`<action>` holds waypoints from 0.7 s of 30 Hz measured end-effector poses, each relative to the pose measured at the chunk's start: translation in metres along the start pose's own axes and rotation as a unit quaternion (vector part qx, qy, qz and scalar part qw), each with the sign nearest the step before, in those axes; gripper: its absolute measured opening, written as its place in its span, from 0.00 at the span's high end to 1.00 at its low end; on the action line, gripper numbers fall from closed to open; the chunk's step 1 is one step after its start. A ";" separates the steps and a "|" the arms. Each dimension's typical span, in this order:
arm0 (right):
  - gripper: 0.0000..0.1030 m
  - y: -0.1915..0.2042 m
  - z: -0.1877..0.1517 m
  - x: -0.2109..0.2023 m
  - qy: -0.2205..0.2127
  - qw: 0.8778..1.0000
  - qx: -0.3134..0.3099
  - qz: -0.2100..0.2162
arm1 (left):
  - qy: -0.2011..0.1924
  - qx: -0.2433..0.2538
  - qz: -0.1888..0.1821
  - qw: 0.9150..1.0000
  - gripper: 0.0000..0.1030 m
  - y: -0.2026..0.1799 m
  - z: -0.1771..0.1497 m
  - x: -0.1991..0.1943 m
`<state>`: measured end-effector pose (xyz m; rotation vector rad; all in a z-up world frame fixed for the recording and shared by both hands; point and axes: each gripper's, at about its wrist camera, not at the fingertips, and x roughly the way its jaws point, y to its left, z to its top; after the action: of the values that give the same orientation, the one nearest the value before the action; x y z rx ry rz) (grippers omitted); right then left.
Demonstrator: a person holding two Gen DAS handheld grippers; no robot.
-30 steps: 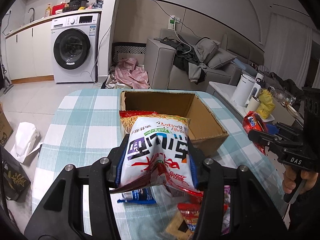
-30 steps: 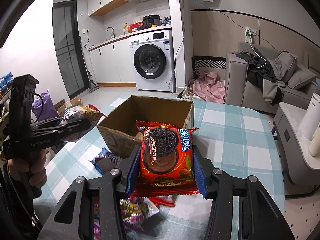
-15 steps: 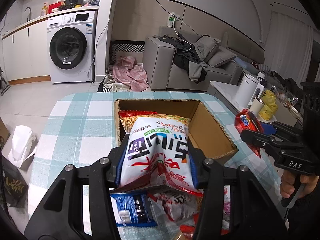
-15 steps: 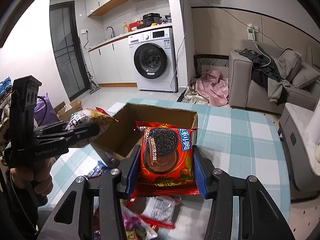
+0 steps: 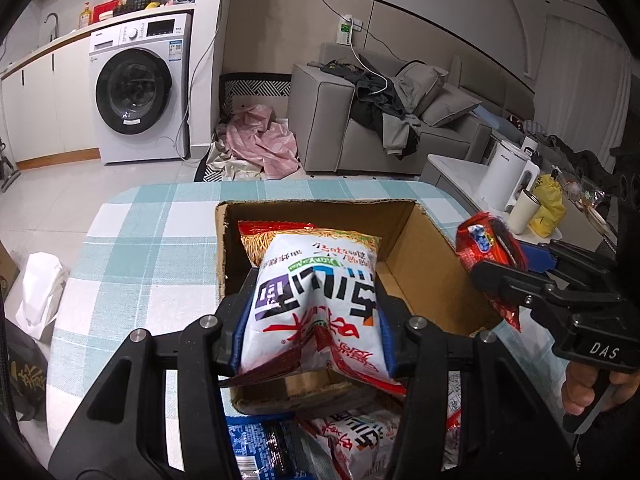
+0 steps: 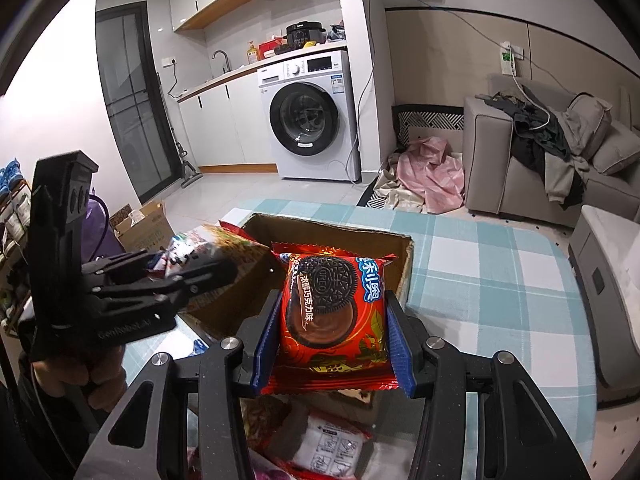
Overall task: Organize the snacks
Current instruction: 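Carry both held bags over the open SF cardboard box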
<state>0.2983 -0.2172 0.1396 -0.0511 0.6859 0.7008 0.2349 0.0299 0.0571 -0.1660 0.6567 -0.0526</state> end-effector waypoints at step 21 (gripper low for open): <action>0.53 -0.004 0.002 0.039 0.022 1.000 0.012 -0.008 | 0.021 0.018 0.018 0.999 0.55 -0.009 -0.008 0.041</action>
<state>0.3231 -0.1970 0.1170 -0.0509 0.7350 0.6772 0.2626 0.0153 0.0277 -0.1192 0.6997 -0.0332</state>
